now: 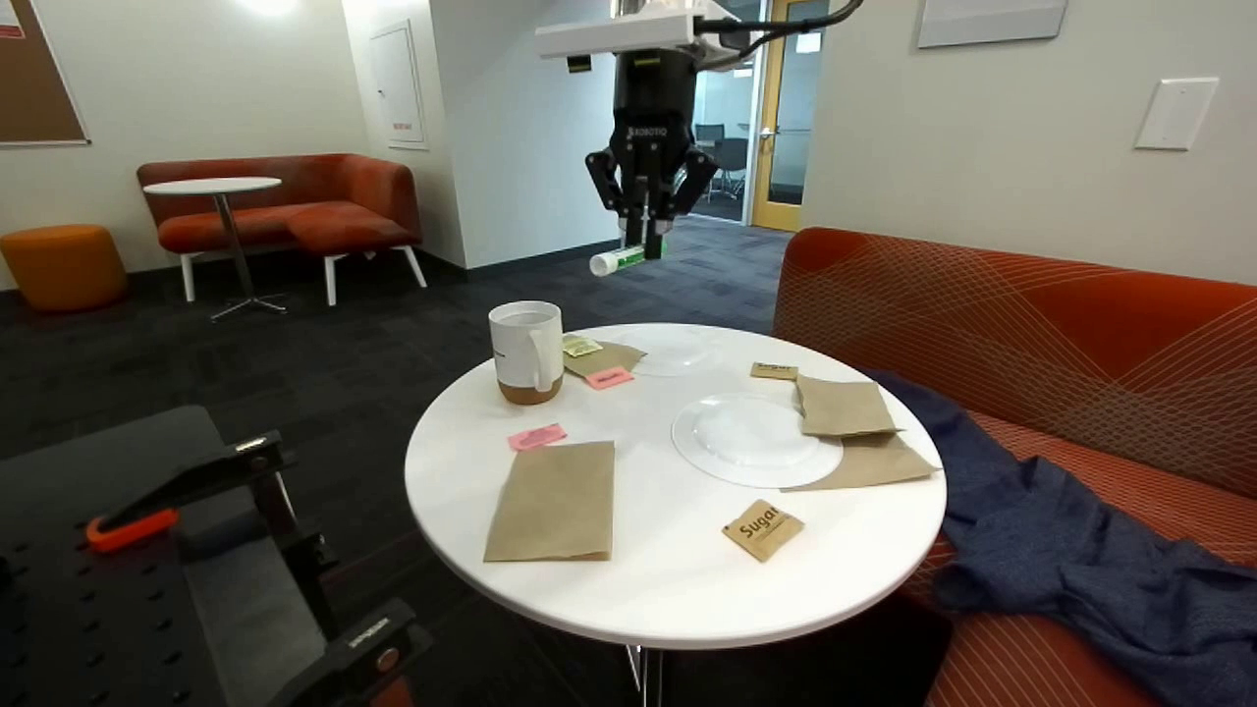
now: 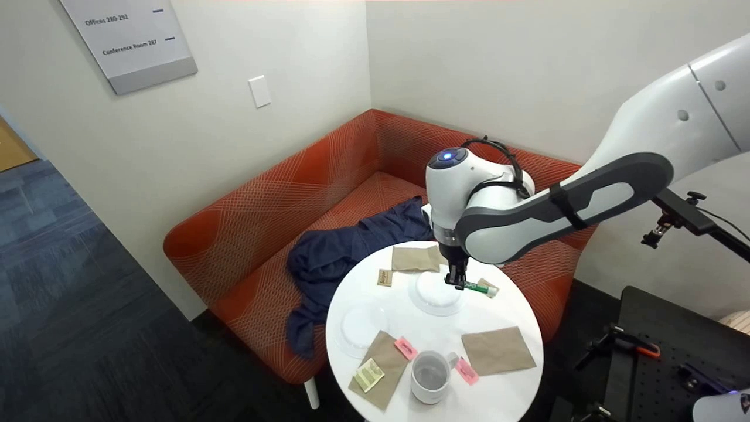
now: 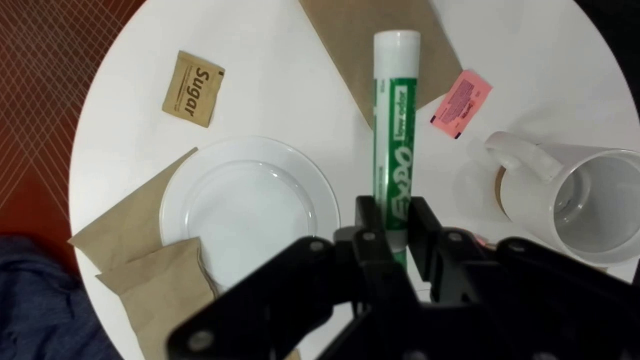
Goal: Put the green marker inside the white mug
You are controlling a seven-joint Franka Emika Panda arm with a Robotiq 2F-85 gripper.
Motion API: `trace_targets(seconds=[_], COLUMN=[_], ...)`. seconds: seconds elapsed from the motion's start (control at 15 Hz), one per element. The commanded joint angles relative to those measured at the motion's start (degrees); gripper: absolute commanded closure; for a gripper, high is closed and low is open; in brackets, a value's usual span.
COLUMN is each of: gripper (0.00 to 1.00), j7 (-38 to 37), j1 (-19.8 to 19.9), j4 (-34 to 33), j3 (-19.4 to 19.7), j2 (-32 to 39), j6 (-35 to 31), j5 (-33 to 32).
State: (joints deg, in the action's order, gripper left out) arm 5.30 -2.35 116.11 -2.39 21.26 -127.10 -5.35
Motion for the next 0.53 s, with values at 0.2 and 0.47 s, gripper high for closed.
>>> trace_targets(seconds=[0.2, 0.47], gripper=[0.95, 0.95], j7=[4.23, 13.68], j1=[1.12, 3.49], j4=[-0.06, 0.93], j3=[-1.02, -3.49], j2=[1.34, 4.24], j6=[-3.46, -16.10], j5=[1.66, 6.21])
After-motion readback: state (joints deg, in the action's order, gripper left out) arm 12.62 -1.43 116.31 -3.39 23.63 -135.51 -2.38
